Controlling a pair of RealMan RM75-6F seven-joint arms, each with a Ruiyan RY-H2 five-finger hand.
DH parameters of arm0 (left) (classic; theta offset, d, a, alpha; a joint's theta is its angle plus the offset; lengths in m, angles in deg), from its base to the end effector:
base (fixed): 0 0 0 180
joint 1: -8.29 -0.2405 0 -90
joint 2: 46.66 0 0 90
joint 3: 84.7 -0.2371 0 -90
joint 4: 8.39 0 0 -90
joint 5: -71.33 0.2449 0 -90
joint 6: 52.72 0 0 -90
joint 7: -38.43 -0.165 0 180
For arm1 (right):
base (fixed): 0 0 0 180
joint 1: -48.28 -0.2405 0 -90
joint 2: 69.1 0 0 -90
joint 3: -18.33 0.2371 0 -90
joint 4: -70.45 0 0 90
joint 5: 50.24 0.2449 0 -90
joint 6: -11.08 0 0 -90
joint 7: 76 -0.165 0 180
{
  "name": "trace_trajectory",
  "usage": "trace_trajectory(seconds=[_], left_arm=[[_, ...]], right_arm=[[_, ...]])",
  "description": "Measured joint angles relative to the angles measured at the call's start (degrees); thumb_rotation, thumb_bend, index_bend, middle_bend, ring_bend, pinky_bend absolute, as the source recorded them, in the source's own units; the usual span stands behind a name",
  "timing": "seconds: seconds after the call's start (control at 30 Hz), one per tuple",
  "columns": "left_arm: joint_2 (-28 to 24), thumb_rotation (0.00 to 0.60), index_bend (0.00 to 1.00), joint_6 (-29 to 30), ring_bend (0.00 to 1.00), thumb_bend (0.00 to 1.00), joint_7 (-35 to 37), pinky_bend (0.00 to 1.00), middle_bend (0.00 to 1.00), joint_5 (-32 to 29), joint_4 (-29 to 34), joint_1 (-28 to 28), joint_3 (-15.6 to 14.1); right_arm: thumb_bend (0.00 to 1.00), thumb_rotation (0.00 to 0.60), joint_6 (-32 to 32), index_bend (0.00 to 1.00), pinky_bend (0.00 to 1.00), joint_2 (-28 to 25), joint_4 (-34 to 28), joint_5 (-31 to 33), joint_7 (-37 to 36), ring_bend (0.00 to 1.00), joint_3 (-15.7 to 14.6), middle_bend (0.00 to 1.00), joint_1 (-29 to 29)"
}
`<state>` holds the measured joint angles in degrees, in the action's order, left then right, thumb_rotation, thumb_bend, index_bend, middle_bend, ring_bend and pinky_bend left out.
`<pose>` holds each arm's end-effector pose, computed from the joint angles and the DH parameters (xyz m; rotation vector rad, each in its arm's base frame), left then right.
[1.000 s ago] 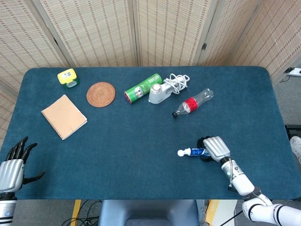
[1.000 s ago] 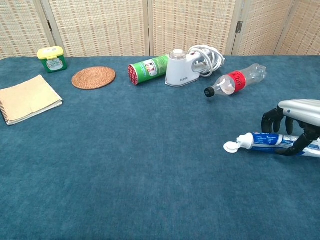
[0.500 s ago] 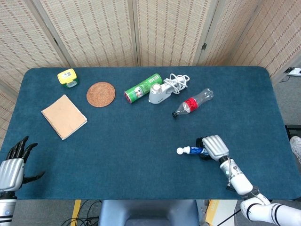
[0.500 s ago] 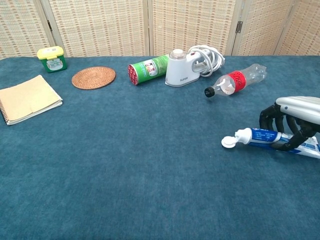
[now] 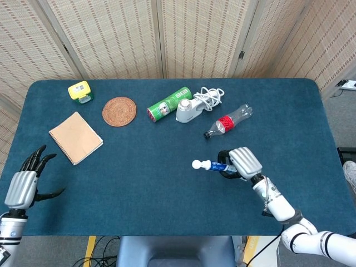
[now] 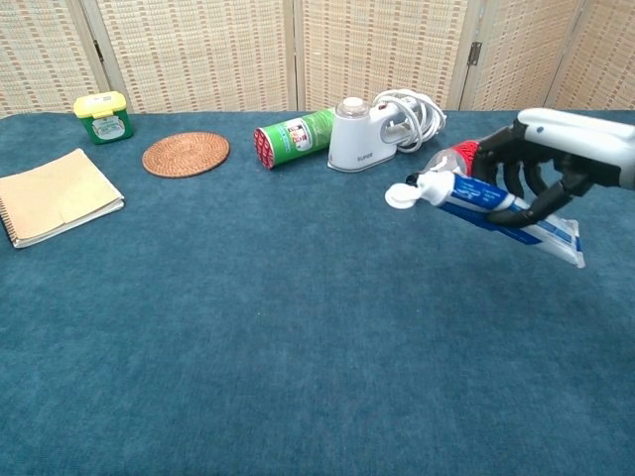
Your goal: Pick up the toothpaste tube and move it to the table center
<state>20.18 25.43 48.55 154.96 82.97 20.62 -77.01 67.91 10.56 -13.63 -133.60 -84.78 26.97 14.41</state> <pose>-0.2792 0.2621 0.1036 -1.3744 -1.0384 -1.1242 -0.1773 -0.3424 -0.0103 1.8309 -1.1117 1.1341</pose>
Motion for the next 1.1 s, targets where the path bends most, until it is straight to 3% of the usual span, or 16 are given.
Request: trace_trajectory(seconds=[0.37,0.6,0.73,0.87,1.1], left_arm=[[-0.47,0.6,0.16,-8.31,0.03,0.0,23.92,0.14,0.05,-4.37,1.03,6.23,5.84],[0.76,0.587,0.11,-11.1,0.03,0.0,40.59,0.14,0.05,-5.66,0.06,9.28,9.36],[1.74,0.325,0.09,-11.95,0.03,0.0,48.03,0.14,0.05,-5.63,-0.61,10.59,10.57],[2.67,0.226,0.08,-12.95,0.03,0.0,53.66,0.14,0.05,-5.47,-0.49,11.97,11.42],[3.99,0.167,0.07,-14.15,0.03,0.0,57.0,0.14,0.05,-5.43,1.94,14.05,12.21]], right_arm=[[0.61,0.6,-0.68,0.72,0.69,2.31,-2.11,-2.7,-8.79,0.62,2.44,0.65,-5.09],[0.61,0.6,0.25,0.72,0.69,7.31,-0.2,-4.24,-13.13,0.63,3.75,0.65,-8.38],[0.61,0.6,0.84,0.72,0.69,10.49,1.7,-4.56,-14.04,0.63,4.68,0.65,-10.43],[0.61,0.6,0.86,0.73,0.69,13.29,3.02,-3.77,-14.6,0.63,5.66,0.66,-12.11],[0.6,0.6,0.94,0.73,0.69,17.82,5.23,-2.05,-13.9,0.63,6.99,0.66,-14.53]])
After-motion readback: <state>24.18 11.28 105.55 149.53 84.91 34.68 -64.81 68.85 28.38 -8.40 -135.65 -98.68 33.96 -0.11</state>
